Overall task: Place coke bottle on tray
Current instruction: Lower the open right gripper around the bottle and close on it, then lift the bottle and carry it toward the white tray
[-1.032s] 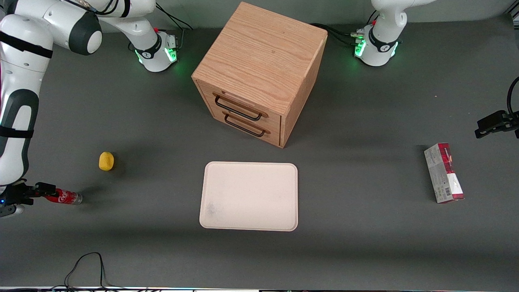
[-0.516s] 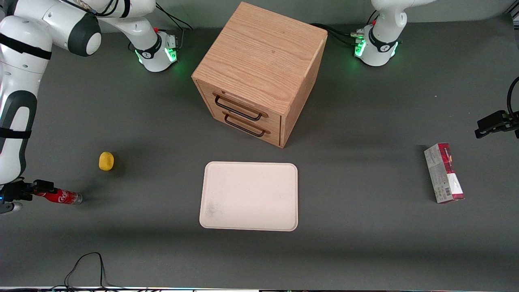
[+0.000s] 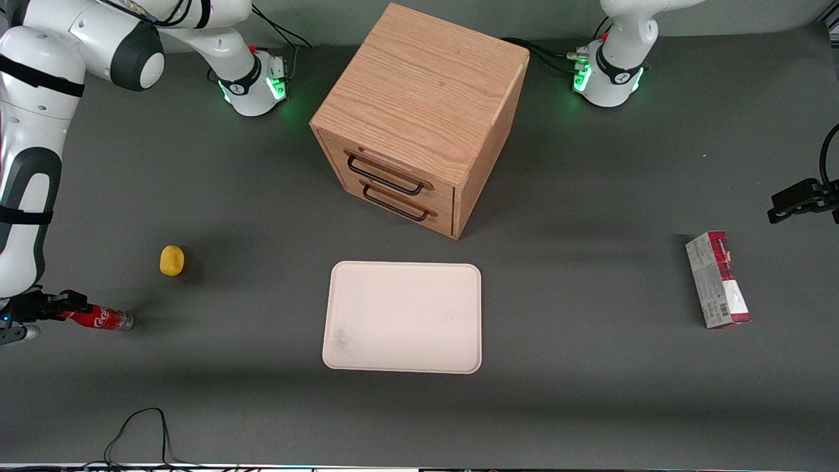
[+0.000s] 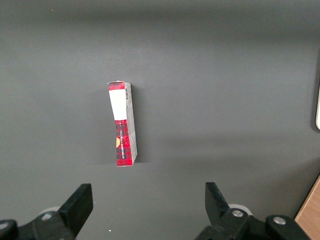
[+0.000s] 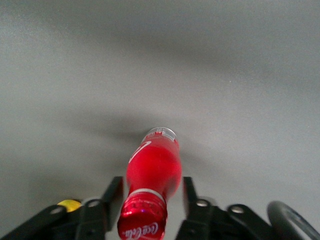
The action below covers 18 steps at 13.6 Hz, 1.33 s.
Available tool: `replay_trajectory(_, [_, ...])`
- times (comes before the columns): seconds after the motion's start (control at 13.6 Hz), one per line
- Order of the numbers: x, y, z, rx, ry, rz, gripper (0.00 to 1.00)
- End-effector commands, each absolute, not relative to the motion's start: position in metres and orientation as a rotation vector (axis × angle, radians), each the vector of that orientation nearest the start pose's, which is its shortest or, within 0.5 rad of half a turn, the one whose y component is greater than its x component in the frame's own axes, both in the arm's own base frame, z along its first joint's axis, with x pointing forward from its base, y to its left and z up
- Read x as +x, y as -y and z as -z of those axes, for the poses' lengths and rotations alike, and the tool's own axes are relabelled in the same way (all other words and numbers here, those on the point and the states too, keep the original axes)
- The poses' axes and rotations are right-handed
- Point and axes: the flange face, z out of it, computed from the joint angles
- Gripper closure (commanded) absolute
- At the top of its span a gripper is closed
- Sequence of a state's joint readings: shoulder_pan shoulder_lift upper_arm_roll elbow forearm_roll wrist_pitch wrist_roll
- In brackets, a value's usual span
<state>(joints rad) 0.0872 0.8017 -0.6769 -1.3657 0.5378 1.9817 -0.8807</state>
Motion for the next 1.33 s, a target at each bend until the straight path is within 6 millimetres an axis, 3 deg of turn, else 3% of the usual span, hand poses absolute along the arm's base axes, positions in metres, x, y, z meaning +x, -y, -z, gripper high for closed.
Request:
replay_trajectory(0.0, [0.675,0.274,-0.321,-3.088,0.382,0.055,0.82])
replay_trajectory(0.15, [0.679,0.263,-0.326,-3.088,0.386,0.065,0.91])
replay_trajectory(0.29, [0.681,0.251,-0.345,-3.089,0.406,0.061,0.91])
replay_trajectory(0.52, [0.687,0.207,-0.424,-3.112,0.337,-0.092,0.91])
replay_trajectory(0.66, [0.686,0.159,-0.481,-3.123,0.291,-0.169,0.91])
replay_trajectory(0.96, [0.672,0.046,-0.571,-3.131,0.275,-0.2,0.9])
replay_trajectory(1.11, [0.667,-0.017,-0.591,-3.095,0.268,-0.171,0.9])
replay_trajectory(1.25, [0.667,-0.091,-0.587,-3.1,0.25,-0.157,0.9])
